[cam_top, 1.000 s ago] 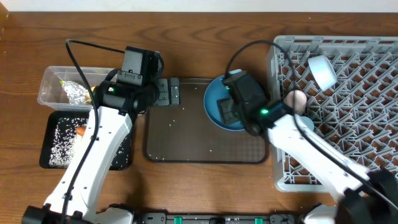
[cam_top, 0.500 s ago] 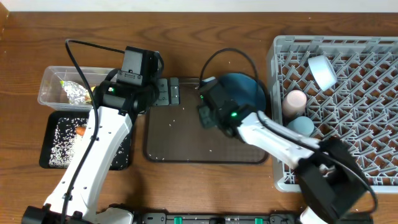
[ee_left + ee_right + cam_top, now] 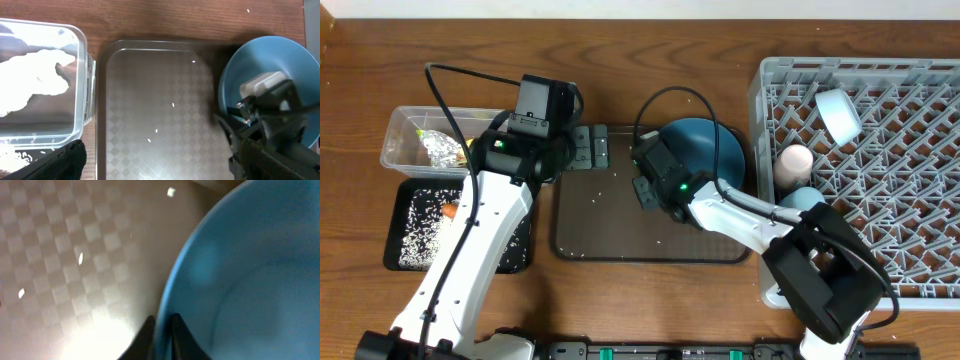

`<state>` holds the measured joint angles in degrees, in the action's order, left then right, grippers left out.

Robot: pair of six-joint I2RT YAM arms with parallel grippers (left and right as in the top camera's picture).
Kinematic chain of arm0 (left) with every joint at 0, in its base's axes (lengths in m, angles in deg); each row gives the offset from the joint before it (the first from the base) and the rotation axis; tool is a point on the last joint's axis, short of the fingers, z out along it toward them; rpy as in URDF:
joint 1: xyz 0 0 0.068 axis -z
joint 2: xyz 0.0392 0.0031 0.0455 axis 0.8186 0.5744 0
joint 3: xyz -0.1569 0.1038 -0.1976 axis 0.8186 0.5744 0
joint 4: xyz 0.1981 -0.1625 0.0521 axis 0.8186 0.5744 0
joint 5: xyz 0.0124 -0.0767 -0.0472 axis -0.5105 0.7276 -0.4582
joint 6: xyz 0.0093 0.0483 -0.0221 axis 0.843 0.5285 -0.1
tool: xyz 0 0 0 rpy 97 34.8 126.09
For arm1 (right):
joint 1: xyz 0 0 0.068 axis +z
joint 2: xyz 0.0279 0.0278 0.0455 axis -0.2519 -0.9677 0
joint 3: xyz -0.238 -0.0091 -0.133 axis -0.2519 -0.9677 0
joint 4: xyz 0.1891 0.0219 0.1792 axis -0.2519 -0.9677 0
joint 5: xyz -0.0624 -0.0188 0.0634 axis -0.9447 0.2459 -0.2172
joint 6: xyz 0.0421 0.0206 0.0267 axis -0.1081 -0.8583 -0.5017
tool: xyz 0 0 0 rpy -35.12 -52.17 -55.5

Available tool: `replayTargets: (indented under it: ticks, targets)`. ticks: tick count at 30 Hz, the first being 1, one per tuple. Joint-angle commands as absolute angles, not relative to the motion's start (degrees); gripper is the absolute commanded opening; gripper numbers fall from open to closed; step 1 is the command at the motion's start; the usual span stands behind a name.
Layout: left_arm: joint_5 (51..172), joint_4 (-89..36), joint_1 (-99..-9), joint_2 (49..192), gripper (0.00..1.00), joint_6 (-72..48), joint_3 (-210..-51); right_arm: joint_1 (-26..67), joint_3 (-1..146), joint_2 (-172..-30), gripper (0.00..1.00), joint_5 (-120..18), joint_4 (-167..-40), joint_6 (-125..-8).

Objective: Sort waste into correct bins and load items into the dishwasher rack
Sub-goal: 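Grasp the blue plate rim with the right gripper and lift it, then carry the blue plate right and set it upright in the rack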

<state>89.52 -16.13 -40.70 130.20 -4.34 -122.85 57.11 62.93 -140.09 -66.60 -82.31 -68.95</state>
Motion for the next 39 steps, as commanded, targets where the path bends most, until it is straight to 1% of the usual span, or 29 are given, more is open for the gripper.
replayTargets:
  ticks: [1,5,8,15,22,27,32,39]
  targets:
    - [88.8,-16.2,-40.9,130.0,1.00,-3.8,-124.1,57.4,63.4,-140.4,0.01,-64.8,-82.0,-71.4]
    - [88.8,-16.2,-40.9,130.0,1.00,-3.8,-124.1,57.4,64.1,-139.1,0.01,-64.6,-82.0,-71.3]
    - [88.8,-16.2,-40.9,130.0,1.00,-3.8,-124.1,57.4,64.7,-134.9,0.01,-64.5,-82.4,-71.1]
    - [88.8,-16.2,-40.9,130.0,1.00,-3.8,-124.1,55.8,64.7,-118.3,0.01,-61.9,-83.4,-71.1]
    - [88.8,-16.2,-40.9,130.0,1.00,-3.8,-124.1,50.1,64.7,-101.3,0.01,-58.9,-89.1,-71.0]
    - [88.8,-16.2,-40.9,130.0,1.00,-3.8,-124.1,39.9,64.7,-91.3,0.01,-48.9,-93.7,-68.4]
    - [88.8,-16.2,-40.9,130.0,1.00,-3.8,-124.1,24.0,64.7,-84.7,0.01,-32.1,-95.8,-68.4]
    - [88.8,-16.2,-40.9,130.0,1.00,-3.8,-124.1,1.5,64.6,-84.5,0.01,-7.5,-97.3,-66.7]
